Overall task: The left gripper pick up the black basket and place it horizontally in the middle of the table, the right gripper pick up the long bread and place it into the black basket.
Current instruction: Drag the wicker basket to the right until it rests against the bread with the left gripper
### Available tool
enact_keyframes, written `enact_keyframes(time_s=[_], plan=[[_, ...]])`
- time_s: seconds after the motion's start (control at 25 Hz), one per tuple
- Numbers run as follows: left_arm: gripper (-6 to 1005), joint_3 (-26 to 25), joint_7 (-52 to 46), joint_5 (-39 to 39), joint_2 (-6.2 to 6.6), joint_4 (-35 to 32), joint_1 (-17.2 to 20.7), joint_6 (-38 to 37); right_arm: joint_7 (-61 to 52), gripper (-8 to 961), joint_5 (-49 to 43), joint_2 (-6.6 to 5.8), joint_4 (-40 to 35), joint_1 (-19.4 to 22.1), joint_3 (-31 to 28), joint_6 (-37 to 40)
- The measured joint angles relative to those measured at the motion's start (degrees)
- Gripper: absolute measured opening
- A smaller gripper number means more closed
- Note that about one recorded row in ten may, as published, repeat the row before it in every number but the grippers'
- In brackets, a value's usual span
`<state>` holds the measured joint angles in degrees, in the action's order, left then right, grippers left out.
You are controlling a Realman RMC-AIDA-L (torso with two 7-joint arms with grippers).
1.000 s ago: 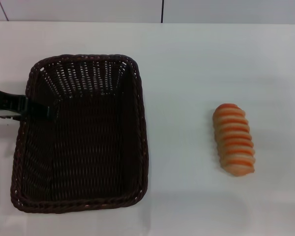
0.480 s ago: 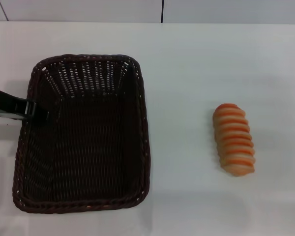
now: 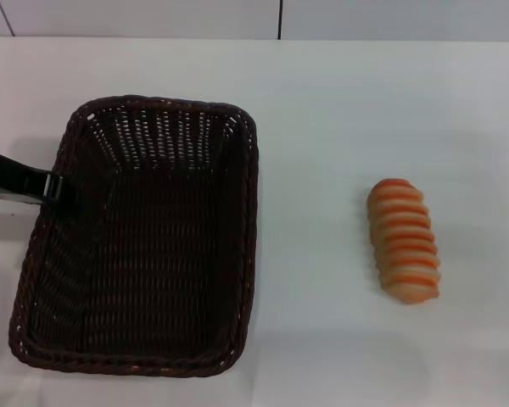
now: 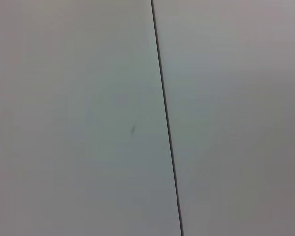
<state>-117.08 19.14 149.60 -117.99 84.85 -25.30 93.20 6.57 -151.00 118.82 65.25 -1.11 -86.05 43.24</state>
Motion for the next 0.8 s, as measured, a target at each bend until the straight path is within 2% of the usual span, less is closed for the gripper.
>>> enact_keyframes(time_s=[0.4, 0.44, 0.48, 0.64, 0.76, 0.8], plan=[[225, -3.6, 6.3, -0.5, 0.21, -0.4, -2.1, 0.2, -0.2, 561, 0.0, 0.01, 0.1, 0.4, 0.0, 0.0], [223, -8.6, 10.9, -0.8, 1.19, -1.1, -5.3, 1.8, -0.3, 561, 0.0, 0.02, 0.1, 0.5, 0.0, 0.0], [222, -9.5, 12.3, -1.1, 1.68, -1.3, -6.3, 2.4, -0.3, 561, 0.0, 0.05, 0.1, 0.5, 0.0, 0.0], [195, -10.8, 16.2, -2.6, 3.25, -1.5, -9.0, 3.6, -0.3, 561, 0.0, 0.08, 0.2, 0.6, 0.0, -0.1], [197, -11.1, 20.4, -6.6, 5.44, -2.5, -11.9, 5.2, -0.3, 561, 0.1, 0.16, 0.2, 0.8, 0.2, -0.1], [197, -11.1, 20.4, -6.6, 5.44, -2.5, -11.9, 5.2, -0.3, 561, 0.1, 0.17, 0.2, 0.9, 0.3, -0.1]])
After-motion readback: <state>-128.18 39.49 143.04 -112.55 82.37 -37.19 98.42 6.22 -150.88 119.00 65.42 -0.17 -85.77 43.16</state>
